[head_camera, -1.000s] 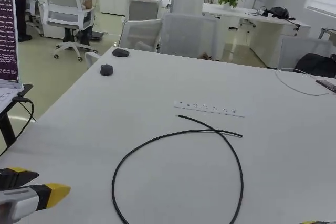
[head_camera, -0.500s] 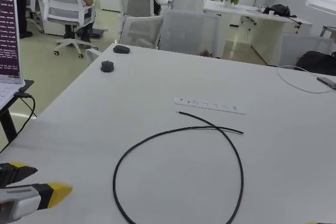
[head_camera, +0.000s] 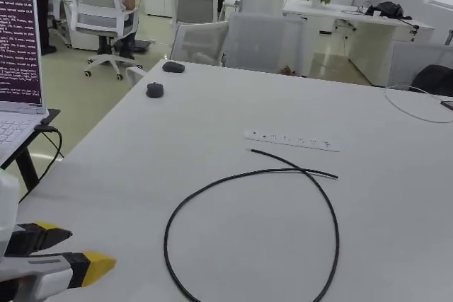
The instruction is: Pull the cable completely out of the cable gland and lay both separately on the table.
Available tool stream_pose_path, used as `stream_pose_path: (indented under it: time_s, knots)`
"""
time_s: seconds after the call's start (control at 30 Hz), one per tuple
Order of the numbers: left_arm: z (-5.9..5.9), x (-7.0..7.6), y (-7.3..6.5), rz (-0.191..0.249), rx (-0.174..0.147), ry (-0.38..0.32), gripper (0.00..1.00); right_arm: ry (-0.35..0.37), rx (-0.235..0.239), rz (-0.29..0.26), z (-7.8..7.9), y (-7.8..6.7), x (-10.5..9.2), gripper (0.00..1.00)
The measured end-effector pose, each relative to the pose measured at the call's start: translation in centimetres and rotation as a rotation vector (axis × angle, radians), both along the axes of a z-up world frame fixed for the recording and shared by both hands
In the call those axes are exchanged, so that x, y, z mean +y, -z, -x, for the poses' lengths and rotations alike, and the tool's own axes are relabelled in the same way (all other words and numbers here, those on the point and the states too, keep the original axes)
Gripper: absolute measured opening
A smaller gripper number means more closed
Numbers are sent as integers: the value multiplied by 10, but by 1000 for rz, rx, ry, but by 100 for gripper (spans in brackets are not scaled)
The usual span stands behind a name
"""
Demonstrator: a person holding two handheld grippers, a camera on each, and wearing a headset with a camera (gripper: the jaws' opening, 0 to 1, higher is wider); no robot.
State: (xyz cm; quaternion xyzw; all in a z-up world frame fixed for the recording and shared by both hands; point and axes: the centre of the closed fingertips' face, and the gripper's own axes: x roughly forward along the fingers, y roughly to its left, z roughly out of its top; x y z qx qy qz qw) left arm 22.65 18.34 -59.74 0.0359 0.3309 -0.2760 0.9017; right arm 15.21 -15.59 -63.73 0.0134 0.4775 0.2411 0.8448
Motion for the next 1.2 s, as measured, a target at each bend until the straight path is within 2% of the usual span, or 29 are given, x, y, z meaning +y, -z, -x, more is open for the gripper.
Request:
stream_pose_path:
  time_s: [0.07,0.1,0.23,0.4,0.57,0.63,0.7,0.77,0.83,0.93,1.03,1.1,1.13,1.2]
  knots:
    - [1,0,1,-6,3,2,49,-25,-2,64,0,3,-6,57]
    - [2,0,1,-7,5,3,49,-31,-2,71,0,3,-6,57]
    - [5,1,4,-20,18,8,49,-26,-31,21,-2,-4,-1,58]
    - [7,0,8,-26,37,15,49,-35,-42,24,-3,-7,-3,58]
    - [9,-7,8,-26,41,30,48,-46,-34,24,-2,-5,-7,56]
    - [10,-9,9,-39,40,39,47,-99,2,12,3,-3,-2,54]
    - [12,-9,9,-54,42,48,47,-164,-7,28,0,-5,0,54]
    - [13,-11,9,-62,43,62,45,-174,-6,29,-4,-7,0,54]
    - [14,-12,7,-65,36,68,44,-221,-15,44,-9,-8,1,53]
    - [14,-16,5,-68,29,87,44,-334,-20,74,-13,-6,8,51]
    - [16,-24,1,-78,12,124,42,-445,7,134,-18,3,16,50]
    - [17,-28,0,-92,2,142,41,-537,2,176,-22,11,26,50]
    - [17,-30,0,-106,-7,157,41,-551,1,183,-23,13,27,50]
    - [20,-34,0,-121,-8,179,40,-633,-20,233,-31,25,35,51]
